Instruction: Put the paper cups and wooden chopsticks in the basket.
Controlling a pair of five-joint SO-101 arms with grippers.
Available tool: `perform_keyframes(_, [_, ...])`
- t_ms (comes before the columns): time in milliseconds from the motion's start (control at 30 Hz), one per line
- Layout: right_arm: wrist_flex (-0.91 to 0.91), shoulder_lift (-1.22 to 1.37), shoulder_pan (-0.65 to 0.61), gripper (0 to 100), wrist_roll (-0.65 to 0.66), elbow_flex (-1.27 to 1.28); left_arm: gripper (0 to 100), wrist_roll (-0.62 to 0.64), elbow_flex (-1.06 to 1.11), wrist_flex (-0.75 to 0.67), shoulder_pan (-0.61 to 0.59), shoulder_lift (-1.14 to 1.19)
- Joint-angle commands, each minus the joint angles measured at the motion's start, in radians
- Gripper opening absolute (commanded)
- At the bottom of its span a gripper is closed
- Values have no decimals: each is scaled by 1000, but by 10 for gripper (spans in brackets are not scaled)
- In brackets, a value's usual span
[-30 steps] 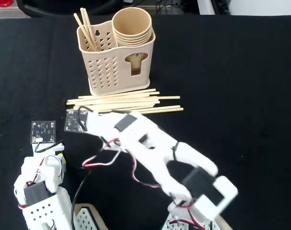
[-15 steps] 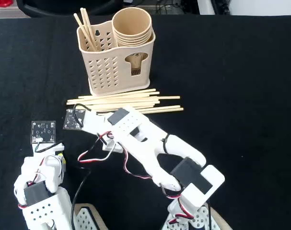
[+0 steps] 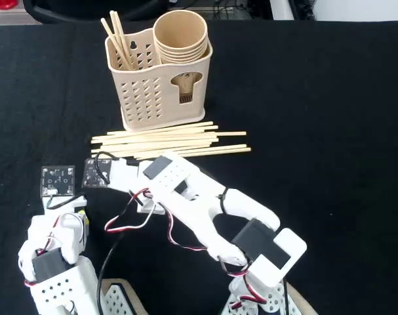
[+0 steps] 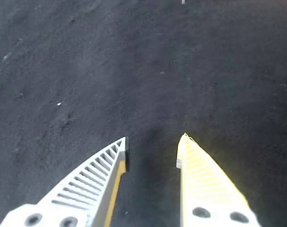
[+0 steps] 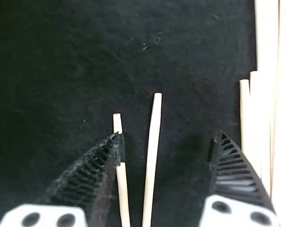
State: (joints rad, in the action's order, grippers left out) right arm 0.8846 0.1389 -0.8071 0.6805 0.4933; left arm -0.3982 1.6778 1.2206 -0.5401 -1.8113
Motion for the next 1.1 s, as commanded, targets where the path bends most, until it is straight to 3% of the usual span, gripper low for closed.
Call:
perform_keyframes(0, [-9, -51, 25, 296, -28, -7, 184, -5, -25, -15, -47, -3])
perform_keyframes(233, [180, -67, 25, 296, -75, -125, 181, 0, -67, -9, -153, -3])
perform_keyframes(900, [146, 199, 2, 292, -43, -213, 181, 0, -68, -9, -177, -3])
perform_keyframes(1067, [144, 185, 2, 119, -43, -214, 181, 0, -65, -11, -177, -3])
